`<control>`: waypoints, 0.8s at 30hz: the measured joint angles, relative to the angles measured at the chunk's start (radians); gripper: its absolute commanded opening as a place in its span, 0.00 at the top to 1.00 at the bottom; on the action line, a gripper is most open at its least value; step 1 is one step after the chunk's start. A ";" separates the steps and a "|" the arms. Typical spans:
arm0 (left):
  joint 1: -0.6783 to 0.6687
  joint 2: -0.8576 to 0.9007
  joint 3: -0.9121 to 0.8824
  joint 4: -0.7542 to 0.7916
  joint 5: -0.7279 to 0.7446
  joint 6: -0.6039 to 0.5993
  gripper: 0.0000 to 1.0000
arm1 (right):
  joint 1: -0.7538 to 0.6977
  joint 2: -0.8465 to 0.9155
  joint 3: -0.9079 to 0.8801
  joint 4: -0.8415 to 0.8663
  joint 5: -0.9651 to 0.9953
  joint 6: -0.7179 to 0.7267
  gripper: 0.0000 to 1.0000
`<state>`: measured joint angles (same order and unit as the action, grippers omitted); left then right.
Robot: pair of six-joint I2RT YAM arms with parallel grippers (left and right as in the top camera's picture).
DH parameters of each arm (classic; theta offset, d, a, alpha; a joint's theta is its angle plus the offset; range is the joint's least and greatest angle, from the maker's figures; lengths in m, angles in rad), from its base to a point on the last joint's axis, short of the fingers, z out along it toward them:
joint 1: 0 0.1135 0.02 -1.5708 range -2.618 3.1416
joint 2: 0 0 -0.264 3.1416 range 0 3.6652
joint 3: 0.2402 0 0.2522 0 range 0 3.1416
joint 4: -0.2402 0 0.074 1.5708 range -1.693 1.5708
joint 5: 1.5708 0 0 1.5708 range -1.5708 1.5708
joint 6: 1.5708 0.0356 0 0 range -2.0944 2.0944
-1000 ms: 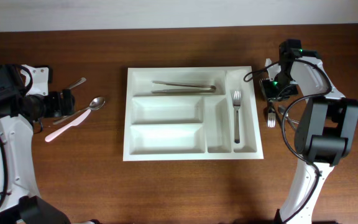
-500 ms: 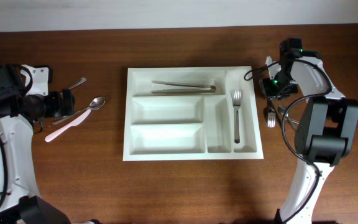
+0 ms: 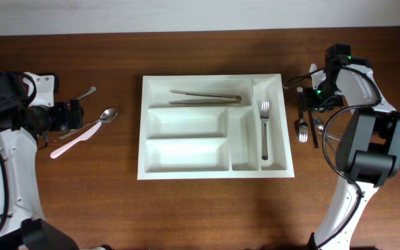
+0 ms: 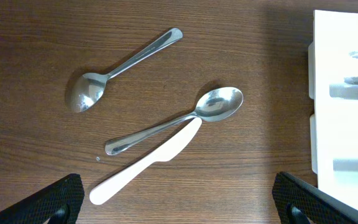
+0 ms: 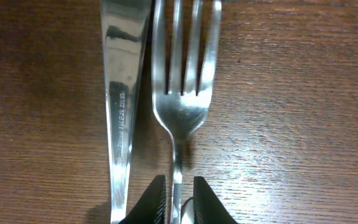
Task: Pack container
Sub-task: 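Grasp a second fork beside the knife with the right gripper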
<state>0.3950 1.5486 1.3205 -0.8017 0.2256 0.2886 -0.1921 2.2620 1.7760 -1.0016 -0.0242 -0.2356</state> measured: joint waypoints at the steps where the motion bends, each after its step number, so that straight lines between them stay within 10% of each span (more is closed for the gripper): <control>1: 0.000 0.000 0.000 0.000 0.000 0.000 0.01 | 0.000 0.000 0.000 0.000 0.000 0.000 0.84; 14: 0.000 0.000 0.000 -0.001 0.000 0.000 0.01 | 0.000 -0.010 -0.070 0.052 0.000 0.000 0.80; 24: 0.000 0.000 0.000 -0.001 0.000 0.000 0.01 | 0.002 -0.052 -0.144 0.117 -0.007 0.004 0.96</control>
<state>0.3950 1.5486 1.3205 -0.8024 0.2256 0.2886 -0.1902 2.2101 1.6321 -0.8848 -0.0315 -0.2317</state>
